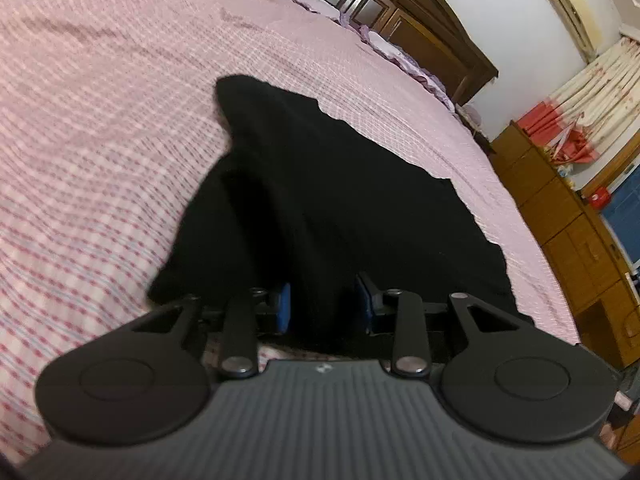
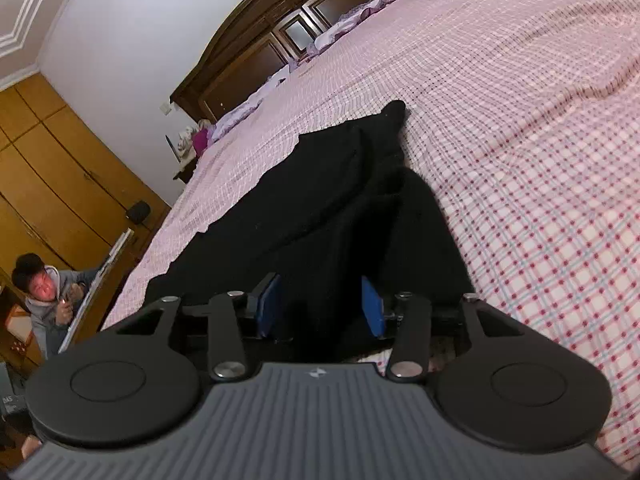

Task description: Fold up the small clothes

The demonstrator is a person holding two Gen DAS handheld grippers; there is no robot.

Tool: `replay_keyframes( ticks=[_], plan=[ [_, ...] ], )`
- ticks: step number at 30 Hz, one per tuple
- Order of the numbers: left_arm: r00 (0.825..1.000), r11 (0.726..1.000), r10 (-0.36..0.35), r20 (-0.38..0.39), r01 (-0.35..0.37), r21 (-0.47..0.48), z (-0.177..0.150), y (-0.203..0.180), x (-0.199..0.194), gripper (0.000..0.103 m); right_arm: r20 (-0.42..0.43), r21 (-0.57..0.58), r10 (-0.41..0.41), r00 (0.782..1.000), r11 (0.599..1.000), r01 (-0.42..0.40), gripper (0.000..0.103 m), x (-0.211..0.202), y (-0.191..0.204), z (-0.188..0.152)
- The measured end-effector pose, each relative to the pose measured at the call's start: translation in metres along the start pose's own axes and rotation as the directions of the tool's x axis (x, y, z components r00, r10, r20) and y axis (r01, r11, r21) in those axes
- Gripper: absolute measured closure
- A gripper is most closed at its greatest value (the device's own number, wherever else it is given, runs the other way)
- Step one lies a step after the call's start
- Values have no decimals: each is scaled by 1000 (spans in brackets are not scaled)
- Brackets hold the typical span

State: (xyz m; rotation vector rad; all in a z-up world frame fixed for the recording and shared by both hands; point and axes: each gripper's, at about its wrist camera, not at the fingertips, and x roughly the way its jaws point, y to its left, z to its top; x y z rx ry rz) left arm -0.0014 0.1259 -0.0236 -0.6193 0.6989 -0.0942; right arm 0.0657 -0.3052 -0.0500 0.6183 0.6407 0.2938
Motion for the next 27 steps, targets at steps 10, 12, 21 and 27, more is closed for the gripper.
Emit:
replay_keyframes(
  ticks=[10, 12, 21, 27],
  plan=[
    [999, 999, -41, -2, 41, -9, 3, -5, 8, 94, 7, 7, 32, 999, 999, -32, 95, -1, 5, -2],
    [999, 999, -47, 17, 47, -10, 6, -8, 4, 95, 37, 10, 53, 998, 999, -53, 96, -6, 8, 2],
    [981, 995, -94, 172, 89, 34, 46, -33, -26, 95, 153, -80, 138, 979, 989, -127, 97, -28, 47, 39],
    [968, 995, -85, 238, 72, 64, 86, -55, -29, 95, 204, -119, 143, 968, 986, -120, 97, -23, 69, 71]
  ],
)
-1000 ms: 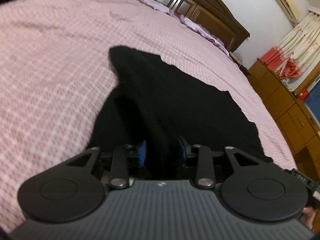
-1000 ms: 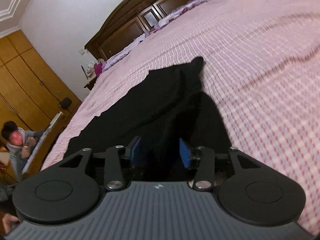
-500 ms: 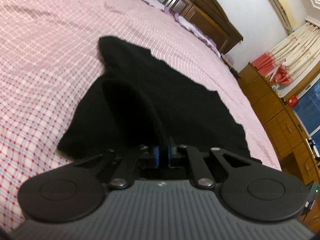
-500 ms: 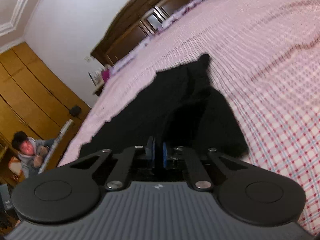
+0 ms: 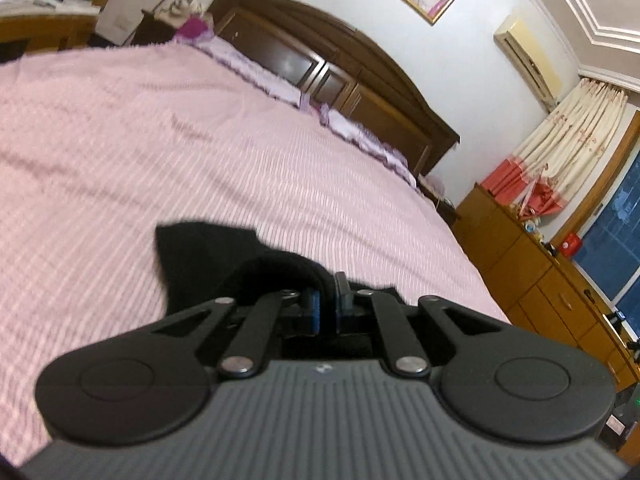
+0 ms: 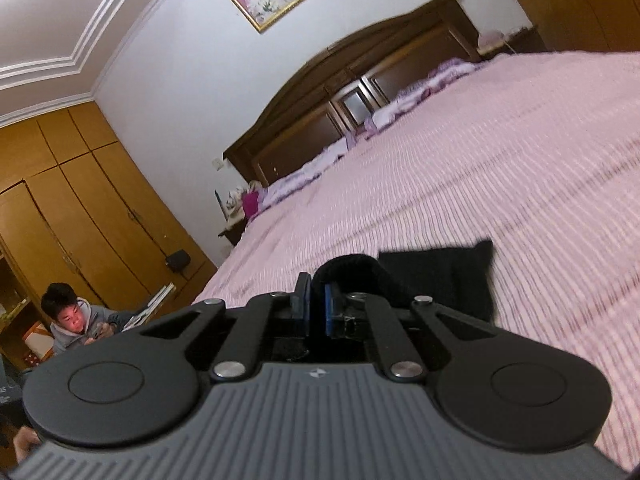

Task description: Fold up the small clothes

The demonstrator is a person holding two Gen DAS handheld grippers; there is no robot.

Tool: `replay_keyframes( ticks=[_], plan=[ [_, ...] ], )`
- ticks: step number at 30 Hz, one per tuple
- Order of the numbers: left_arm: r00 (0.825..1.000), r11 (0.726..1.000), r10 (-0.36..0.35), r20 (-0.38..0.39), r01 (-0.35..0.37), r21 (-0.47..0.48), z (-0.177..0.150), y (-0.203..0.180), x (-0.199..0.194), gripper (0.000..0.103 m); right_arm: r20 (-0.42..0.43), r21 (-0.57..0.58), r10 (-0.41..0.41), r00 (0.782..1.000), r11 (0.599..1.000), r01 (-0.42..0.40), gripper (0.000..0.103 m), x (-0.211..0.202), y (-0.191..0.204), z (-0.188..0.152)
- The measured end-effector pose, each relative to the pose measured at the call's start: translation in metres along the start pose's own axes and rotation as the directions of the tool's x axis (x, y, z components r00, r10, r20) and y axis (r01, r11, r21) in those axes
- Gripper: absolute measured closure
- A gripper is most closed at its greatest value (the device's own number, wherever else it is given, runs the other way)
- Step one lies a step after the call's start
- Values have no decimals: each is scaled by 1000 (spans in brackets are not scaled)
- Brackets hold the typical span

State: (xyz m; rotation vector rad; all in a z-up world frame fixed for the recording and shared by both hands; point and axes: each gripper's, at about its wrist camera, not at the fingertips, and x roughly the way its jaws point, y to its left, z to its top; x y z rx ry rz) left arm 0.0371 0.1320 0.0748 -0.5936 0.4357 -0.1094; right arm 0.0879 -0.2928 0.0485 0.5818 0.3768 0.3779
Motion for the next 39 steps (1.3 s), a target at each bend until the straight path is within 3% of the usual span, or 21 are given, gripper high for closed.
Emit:
replay_keyframes(
  ticks=[7, 13, 23, 28, 33, 34, 36, 37, 38, 39],
  plan=[
    [998, 998, 35, 53, -38, 43, 36, -18, 27, 95, 56, -78, -18, 998, 997, 22, 97, 37, 21, 36],
    [994, 994, 100, 38, -101, 41, 49, -5, 76, 95, 75, -135, -85, 994, 986, 95, 97, 85, 21, 48],
    [969, 972, 233, -79, -228, 64, 23, 38, 173, 95, -8, -190, -254, 967, 950, 247, 97, 186, -25, 16],
    [958, 964, 264, -115, -259, 56, 15, 57, 197, 95, -51, -197, -296, 954, 939, 281, 96, 217, -42, 4],
    [956, 964, 264, -124, -258, 62, 15, 58, 202, 92, -123, -150, -289, 949, 951, 270, 93, 233, -55, 2],
    [957, 965, 262, -128, -255, 65, 16, 57, 202, 91, -127, -144, -284, 951, 953, 265, 91, 233, -55, 3],
    [958, 967, 254, -132, -248, 65, 19, 53, 197, 84, -121, -127, -262, 957, 961, 247, 74, 230, -54, 5],
    [958, 966, 255, -132, -249, 65, 22, 51, 196, 73, -113, -119, -256, 960, 963, 243, 68, 227, -53, 7],
    [957, 965, 260, -127, -254, 67, 24, 48, 193, 61, -100, -111, -249, 963, 965, 238, 55, 224, -52, 9],
    [956, 962, 268, -116, -261, 73, 26, 44, 188, 57, -88, -108, -243, 966, 966, 233, 46, 220, -49, 11]
  ],
)
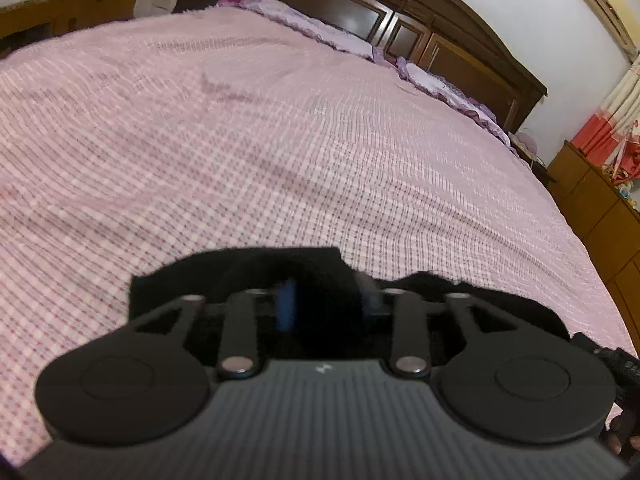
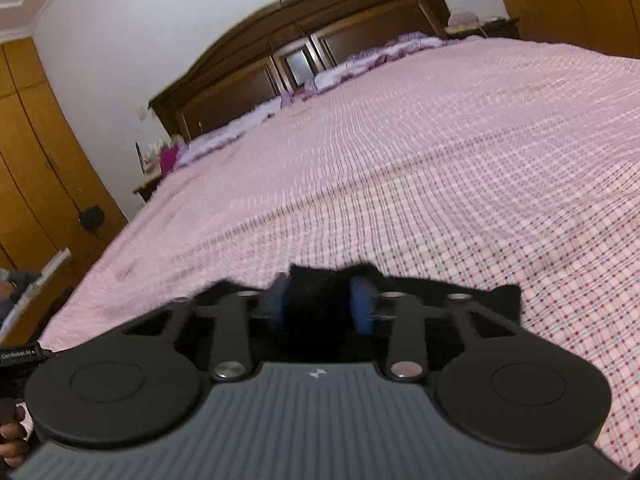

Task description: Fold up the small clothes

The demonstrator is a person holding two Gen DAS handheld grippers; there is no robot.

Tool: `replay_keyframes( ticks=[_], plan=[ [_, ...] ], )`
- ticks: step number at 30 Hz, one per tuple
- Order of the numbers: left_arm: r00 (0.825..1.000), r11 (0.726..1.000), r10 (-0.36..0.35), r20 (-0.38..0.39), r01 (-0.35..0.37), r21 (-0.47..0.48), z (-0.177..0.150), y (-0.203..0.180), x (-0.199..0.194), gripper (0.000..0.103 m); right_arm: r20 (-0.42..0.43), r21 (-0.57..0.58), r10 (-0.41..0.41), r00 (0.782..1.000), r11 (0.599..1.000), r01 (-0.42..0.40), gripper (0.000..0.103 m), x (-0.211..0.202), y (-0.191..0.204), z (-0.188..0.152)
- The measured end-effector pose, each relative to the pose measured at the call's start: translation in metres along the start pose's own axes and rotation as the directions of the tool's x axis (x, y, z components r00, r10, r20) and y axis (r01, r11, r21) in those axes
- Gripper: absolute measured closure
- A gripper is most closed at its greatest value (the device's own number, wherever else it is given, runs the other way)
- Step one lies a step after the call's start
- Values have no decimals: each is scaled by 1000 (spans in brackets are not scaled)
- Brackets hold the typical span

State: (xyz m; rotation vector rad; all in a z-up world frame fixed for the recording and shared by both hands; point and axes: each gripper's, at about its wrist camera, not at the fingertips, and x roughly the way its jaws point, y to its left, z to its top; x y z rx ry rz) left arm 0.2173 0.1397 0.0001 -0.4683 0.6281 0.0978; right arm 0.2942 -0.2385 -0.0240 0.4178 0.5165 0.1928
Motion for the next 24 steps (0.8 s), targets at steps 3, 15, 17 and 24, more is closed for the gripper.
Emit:
replay_keyframes(
  ticks=[3, 15, 17, 24],
  plan=[
    [999, 999, 24, 36, -25, 33, 6, -7, -15, 49, 26, 0, 17, 1000, 1000, -17, 44, -13, 2, 6],
    [993, 990, 88, -85, -77, 116, 4, -15, -64, 49, -11, -26, -32, 999, 999, 31, 36, -84, -12, 2],
    [987, 987, 95, -130, -76, 144, -3, -17, -67, 49, -23, -16, -40, 999, 999, 40, 33, -94, -21, 0],
    [975, 985, 90, -204, -58, 160, -20, -16, -89, 48, -101, 51, -32, 994, 998, 37, 23, -118, -52, -14]
  ],
)
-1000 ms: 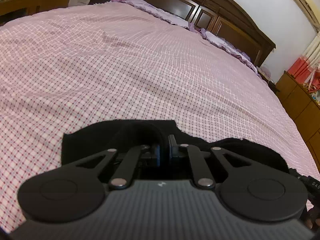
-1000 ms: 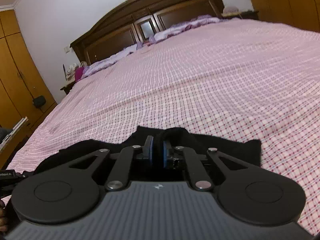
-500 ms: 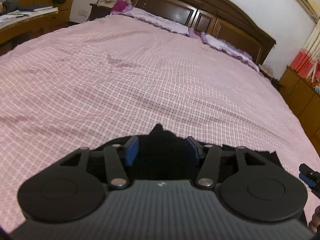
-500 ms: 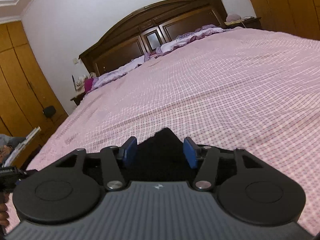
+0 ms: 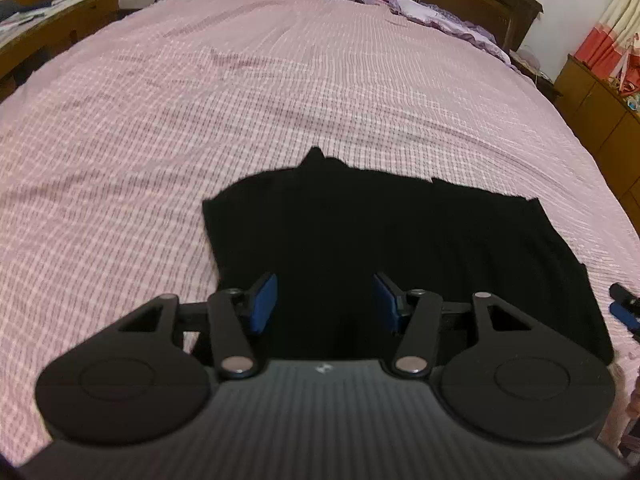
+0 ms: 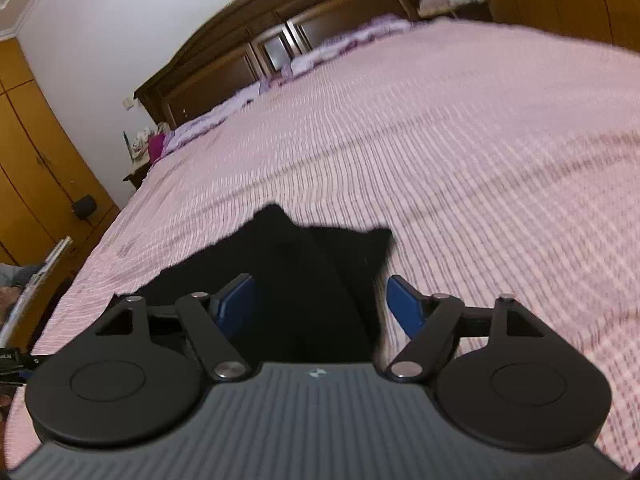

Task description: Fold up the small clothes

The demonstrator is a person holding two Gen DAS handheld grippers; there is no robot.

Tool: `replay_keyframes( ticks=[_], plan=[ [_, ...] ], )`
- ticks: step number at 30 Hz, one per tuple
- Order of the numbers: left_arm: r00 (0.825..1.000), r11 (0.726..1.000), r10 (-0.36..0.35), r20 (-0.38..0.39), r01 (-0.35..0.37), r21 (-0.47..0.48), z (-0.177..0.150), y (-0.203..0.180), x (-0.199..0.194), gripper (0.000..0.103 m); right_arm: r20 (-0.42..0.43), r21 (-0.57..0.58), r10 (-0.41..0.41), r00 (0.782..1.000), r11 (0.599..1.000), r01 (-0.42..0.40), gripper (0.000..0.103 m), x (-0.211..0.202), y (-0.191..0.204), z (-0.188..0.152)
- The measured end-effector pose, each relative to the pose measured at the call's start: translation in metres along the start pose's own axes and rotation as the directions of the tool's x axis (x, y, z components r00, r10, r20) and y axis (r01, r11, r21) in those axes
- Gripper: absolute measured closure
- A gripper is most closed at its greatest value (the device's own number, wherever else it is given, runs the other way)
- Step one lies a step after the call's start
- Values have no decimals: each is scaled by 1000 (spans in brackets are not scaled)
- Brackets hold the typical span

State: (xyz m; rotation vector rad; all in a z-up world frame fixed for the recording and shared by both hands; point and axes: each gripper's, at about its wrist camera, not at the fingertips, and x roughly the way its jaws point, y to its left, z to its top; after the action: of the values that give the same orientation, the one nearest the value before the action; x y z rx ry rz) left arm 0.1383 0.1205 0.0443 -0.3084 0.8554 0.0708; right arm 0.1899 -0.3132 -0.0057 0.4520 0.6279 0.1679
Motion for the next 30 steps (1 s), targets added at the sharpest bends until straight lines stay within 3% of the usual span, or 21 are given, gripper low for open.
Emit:
replay_keyframes(
  ticks=[1, 2, 4, 9, 23, 30],
  plan=[
    [1000, 1000, -3, 0, 3, -7, -3, 0, -3, 41, -14, 18, 9, 1000, 1000, -9, 22, -1, -4, -2],
    [1000, 1000, -4, 1, 4, -15, -6, 0, -6, 28, -31, 40, 21, 999, 999, -19, 22, -3, -9, -5],
    [1000, 1000, 1, 4, -1, -20, -13, -3, -12, 22, -62, 70, 39, 997, 997, -35, 21, -3, -15, -9],
    [1000, 1000, -6, -6, 6, -4, -27, -11, -21, 22, -161, 140, 111, 981, 986, -89, 21, 5, -26, -24],
    [995, 996, -17, -94, 25, 89, -67, -40, -23, 21, -163, 205, 259, 952, 953, -224, 14, 14, -22, -31],
    [993, 996, -20, -113, 29, 80, -75, -44, -22, 21, -94, 294, 303, 948, 918, -265, 17, 23, -25, -32]
  ],
)
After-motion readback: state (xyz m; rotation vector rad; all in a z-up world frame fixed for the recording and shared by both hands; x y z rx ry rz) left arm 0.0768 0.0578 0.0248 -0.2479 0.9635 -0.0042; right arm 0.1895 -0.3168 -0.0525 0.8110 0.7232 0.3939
